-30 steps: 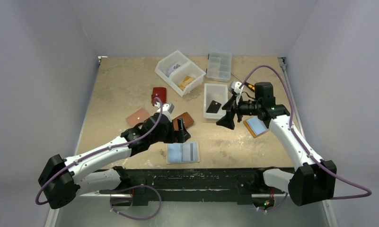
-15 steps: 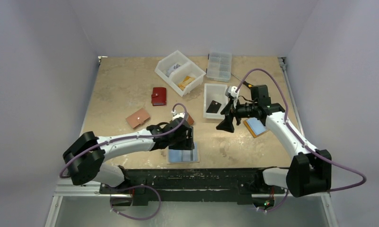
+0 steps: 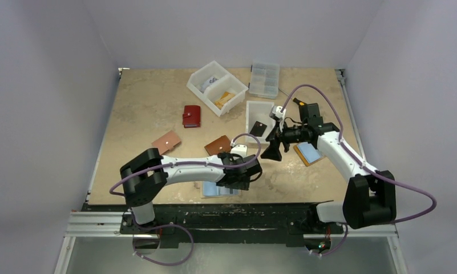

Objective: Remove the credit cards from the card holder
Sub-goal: Remove the credit card from the card holder.

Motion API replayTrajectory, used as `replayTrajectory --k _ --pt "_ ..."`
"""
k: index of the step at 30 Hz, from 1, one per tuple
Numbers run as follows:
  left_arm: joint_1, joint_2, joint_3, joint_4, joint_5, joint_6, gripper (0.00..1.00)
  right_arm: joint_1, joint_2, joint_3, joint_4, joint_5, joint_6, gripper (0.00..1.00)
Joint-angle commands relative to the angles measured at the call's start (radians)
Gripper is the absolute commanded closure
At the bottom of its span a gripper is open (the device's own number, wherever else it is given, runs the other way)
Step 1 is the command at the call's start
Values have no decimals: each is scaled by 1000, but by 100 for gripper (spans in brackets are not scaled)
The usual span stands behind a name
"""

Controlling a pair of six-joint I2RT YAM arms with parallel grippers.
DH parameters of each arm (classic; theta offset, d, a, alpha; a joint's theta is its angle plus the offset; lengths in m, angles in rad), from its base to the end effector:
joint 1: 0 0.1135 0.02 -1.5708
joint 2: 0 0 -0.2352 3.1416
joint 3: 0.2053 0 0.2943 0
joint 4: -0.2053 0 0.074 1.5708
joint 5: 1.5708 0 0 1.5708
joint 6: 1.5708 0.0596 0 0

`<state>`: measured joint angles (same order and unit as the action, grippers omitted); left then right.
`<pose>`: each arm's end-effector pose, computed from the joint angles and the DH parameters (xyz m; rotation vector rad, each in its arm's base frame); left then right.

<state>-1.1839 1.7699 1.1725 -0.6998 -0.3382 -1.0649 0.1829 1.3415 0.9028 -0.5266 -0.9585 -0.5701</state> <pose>0.1593 -0.3386 0.1062 0.0979 2.7165 -0.1371 0.3004 0.1052 0.1855 -1.1409 1.9146 0.9897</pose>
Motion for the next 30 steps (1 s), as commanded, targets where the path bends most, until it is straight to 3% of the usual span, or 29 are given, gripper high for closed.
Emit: replayTrajectory --k 1,16,30 --pt "-43 -11 39 -79 -77 -55 31 -2 -58 -4 23 12 -2 1" --pt "-69 -136 -117 50 -104 -67 35 -7 -114 -47 58 26 32 1" --pt "-66 -37 -65 -37 -126 -70 35 -7 -107 -54 65 29 34 1"
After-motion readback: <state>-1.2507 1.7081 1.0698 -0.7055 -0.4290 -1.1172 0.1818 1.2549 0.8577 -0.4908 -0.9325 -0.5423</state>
